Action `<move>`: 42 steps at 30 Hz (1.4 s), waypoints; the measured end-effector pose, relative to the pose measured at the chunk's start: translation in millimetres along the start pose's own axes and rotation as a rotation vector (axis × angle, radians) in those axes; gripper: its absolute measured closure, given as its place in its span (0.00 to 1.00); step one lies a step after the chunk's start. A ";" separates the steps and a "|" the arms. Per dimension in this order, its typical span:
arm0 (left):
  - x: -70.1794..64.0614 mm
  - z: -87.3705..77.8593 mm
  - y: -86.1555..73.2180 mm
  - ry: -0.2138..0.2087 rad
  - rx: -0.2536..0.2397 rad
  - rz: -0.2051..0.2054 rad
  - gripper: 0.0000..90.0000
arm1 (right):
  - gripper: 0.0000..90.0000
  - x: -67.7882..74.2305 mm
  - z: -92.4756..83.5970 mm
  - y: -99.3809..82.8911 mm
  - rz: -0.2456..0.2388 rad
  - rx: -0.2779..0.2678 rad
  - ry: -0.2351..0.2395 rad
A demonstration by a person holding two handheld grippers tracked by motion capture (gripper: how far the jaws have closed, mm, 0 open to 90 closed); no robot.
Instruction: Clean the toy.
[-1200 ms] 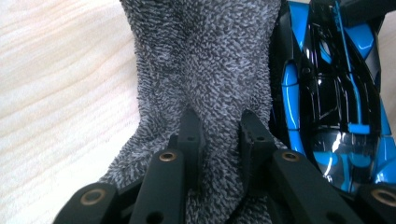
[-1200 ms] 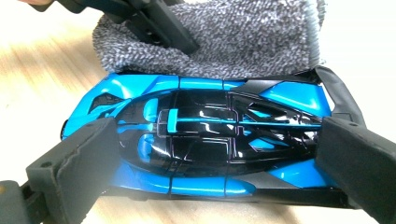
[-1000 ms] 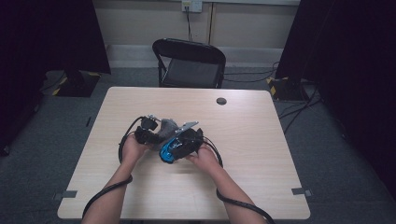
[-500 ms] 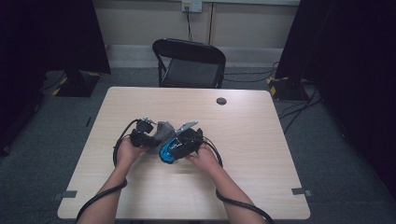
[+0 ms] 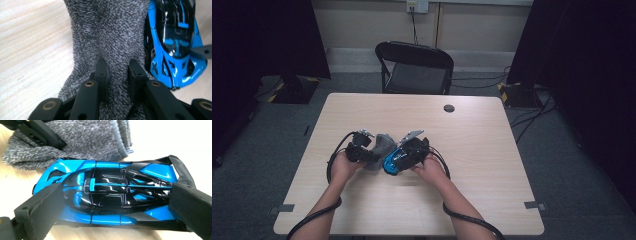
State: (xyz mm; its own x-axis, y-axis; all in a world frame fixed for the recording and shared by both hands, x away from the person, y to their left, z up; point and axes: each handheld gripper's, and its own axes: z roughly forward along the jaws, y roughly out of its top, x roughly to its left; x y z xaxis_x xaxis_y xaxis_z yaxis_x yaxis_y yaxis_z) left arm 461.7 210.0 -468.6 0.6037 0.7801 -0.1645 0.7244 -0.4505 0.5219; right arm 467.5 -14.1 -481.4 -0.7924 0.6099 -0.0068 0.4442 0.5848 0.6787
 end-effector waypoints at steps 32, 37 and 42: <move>-5.7 -36.5 -55.0 -0.019 0.021 0.004 0.81 | 0.00 0.4 -0.1 -0.2 0.000 -0.001 -0.001; -7.3 -43.0 -61.9 -0.015 0.035 0.013 0.81 | 0.00 0.4 0.0 -0.3 0.000 -0.003 -0.001; -10.0 -50.1 -67.7 -0.007 0.043 0.017 0.81 | 0.00 0.6 0.0 -0.4 0.001 -0.004 -0.002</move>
State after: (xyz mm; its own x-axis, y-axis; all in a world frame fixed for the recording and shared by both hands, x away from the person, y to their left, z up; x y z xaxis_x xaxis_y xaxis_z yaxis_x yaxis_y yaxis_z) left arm 389.9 254.4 -460.4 0.6182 0.7690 -0.1623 0.7277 -0.4821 0.4878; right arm 466.8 -14.0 -481.7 -0.7912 0.6115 -0.0073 0.4435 0.5821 0.6815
